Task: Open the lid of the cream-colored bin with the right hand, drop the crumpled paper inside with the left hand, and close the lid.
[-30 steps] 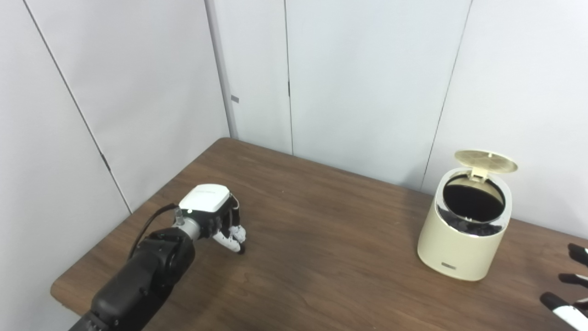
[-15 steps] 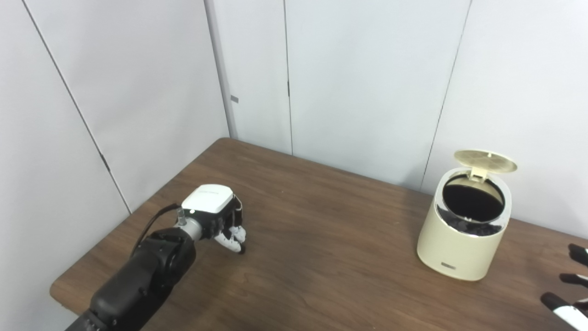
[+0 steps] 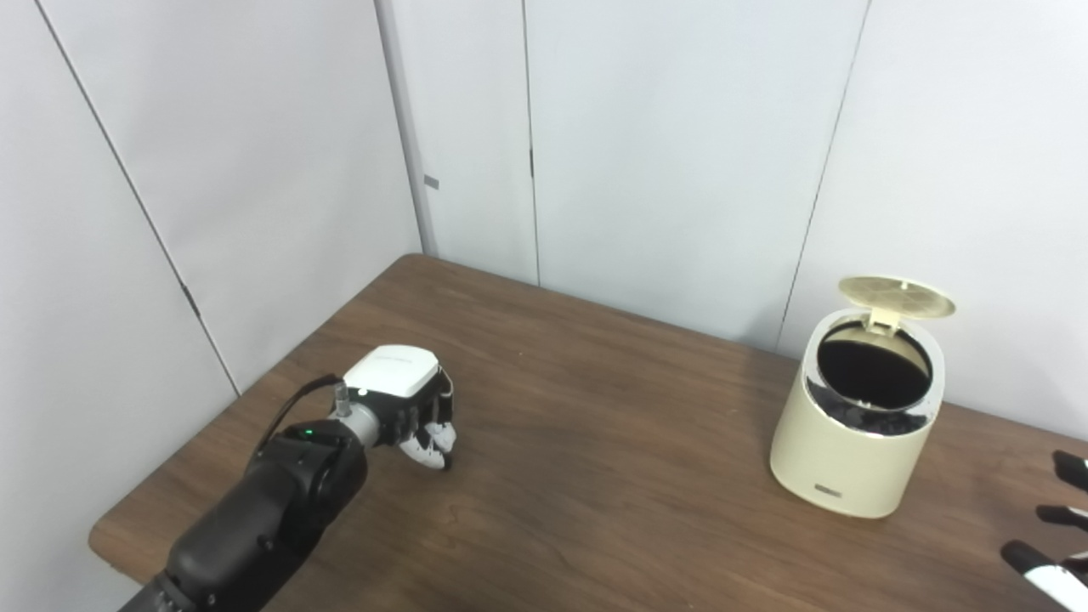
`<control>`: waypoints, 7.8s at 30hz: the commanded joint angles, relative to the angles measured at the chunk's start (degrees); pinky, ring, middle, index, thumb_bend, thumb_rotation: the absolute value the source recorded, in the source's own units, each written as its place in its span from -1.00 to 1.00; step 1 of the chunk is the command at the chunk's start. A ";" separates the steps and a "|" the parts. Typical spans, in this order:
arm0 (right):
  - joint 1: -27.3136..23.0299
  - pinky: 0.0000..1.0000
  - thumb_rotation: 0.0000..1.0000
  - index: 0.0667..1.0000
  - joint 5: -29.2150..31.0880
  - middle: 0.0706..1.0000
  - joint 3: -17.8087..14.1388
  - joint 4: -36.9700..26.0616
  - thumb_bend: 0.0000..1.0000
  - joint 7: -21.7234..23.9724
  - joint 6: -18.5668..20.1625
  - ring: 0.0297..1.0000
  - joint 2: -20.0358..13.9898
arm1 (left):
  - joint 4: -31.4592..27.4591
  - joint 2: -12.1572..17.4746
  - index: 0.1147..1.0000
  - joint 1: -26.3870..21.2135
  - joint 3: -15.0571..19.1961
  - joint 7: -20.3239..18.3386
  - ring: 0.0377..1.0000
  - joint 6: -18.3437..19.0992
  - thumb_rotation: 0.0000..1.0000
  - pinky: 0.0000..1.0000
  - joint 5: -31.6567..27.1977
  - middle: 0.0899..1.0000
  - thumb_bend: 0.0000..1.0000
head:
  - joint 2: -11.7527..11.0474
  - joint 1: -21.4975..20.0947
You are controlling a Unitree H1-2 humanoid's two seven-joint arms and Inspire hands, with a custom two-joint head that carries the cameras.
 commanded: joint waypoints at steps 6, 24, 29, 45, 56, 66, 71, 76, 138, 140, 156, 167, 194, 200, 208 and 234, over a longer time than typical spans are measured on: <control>-1.62 -0.16 0.25 0.74 -0.10 0.77 -0.37 -1.64 0.52 -0.96 -1.00 0.48 -0.09 | -3.36 3.23 -0.08 -2.80 1.23 -2.75 -0.24 1.53 -1.00 -0.21 2.37 -0.19 0.00 | 0.24 0.10; -2.01 -0.12 0.26 0.74 -0.56 0.77 -0.21 -1.00 0.51 -1.10 -1.09 0.49 -0.03 | -6.45 2.88 -0.10 -4.61 3.38 -1.76 -0.26 -0.80 -1.00 -0.31 2.05 -0.15 0.01 | 0.10 0.17; -2.07 -0.11 0.27 0.73 -0.20 0.76 -0.29 -0.78 0.54 -1.12 -1.37 0.49 0.16 | -8.44 2.39 -0.13 -5.79 4.32 -2.21 -0.25 -0.66 -1.00 -0.27 1.08 -0.13 0.01 | 0.01 -0.04; -1.88 -0.03 0.18 0.77 -0.71 0.81 0.34 -1.80 0.50 -0.73 0.08 0.55 0.87 | -15.26 -3.28 -0.11 -13.88 1.91 -2.10 -0.29 -5.12 -1.00 -0.31 -1.22 -0.17 0.00 | -0.15 -3.63; -1.74 0.30 -0.16 0.79 -0.56 0.84 0.73 -3.88 0.32 -0.04 4.10 0.63 1.88 | -14.97 -8.14 -0.04 -20.66 -1.05 -1.90 -0.35 -9.27 -1.00 -0.43 -2.26 -0.19 -0.01 | -0.67 -9.04; -1.54 0.31 -0.28 0.77 -1.79 0.80 1.84 -4.67 0.31 -0.88 3.58 0.58 1.99 | -13.37 -11.61 -0.08 -25.98 -2.86 -1.80 -0.32 -11.26 -1.00 -0.37 -2.80 -0.14 0.00 | -1.05 -14.58; -1.46 0.28 -0.32 0.74 -2.08 0.77 2.33 -3.15 0.34 -1.77 0.56 0.56 2.45 | -11.78 -12.93 -0.10 -28.65 -4.17 -1.48 -0.31 -12.81 -1.00 -0.35 -3.41 -0.14 0.00 | -1.33 -17.73; -1.31 0.25 -0.25 0.74 -2.86 0.80 2.96 -1.60 0.42 -2.57 -1.57 0.57 3.23 | -9.94 -14.60 -0.12 -30.70 -5.02 -0.55 -0.30 -14.00 -1.00 -0.34 -3.60 -0.14 0.00 | -1.48 -20.16; 0.03 0.17 -0.19 0.75 -10.07 0.79 4.74 -5.25 0.41 -4.00 2.82 0.54 7.03 | 26.93 -32.00 -0.06 -39.28 -17.95 35.16 -0.37 -25.68 -1.00 -0.51 -0.07 -0.21 -0.01 | -2.55 -31.20; 0.12 0.16 -0.20 0.75 -9.95 0.80 4.70 -5.24 0.42 -4.05 2.86 0.54 7.11 | 28.08 -31.95 -0.06 -39.57 -18.55 36.37 -0.36 -26.16 -1.00 -0.50 0.81 -0.22 -0.01 | -2.50 -31.34; 0.56 0.21 -0.24 0.76 -8.80 0.83 4.29 -5.38 0.41 -4.27 2.60 0.59 7.42 | 33.20 -31.50 -0.04 -41.35 -22.36 42.89 -0.37 -26.81 -1.00 -0.43 6.31 -0.22 -0.01 | -2.47 -31.64; 0.74 0.22 -0.22 0.74 -8.69 0.82 4.47 -5.54 0.43 -4.34 2.45 0.58 7.30 | 32.00 -31.14 -0.09 -41.11 -22.57 40.09 -0.22 -25.24 -1.00 -0.18 6.73 -0.12 0.01 | -2.29 -31.64; 0.91 0.18 -0.26 0.73 -8.22 0.81 4.45 -5.44 0.42 -4.51 2.40 0.55 7.52 | 29.40 -30.84 -0.14 -40.38 -21.54 37.68 0.11 -24.86 -0.90 -0.01 3.76 0.17 0.04 | -1.63 -31.39; 0.78 0.18 -0.25 0.73 -8.55 0.81 4.52 -5.17 0.42 -4.62 2.39 0.54 7.43 | 29.32 -30.99 -0.14 -40.37 -21.24 37.55 0.11 -25.03 -0.89 -0.01 3.00 0.17 0.04 | -1.56 -31.19; 0.35 0.18 -0.21 0.74 -8.66 0.82 4.55 -5.15 0.41 -4.42 2.60 0.55 7.27 | 28.13 -31.05 0.31 -40.31 -20.83 36.83 0.10 -24.33 -1.00 -0.05 2.49 0.18 0.74 | -1.47 -31.10; -0.28 0.19 -0.20 0.73 -7.91 0.81 3.74 -4.39 0.44 -5.50 1.45 0.57 7.27 | 19.24 -32.54 -0.03 -34.21 -14.24 35.41 -0.22 -28.18 -1.00 -0.31 -9.87 -0.15 0.00 | -2.32 -31.16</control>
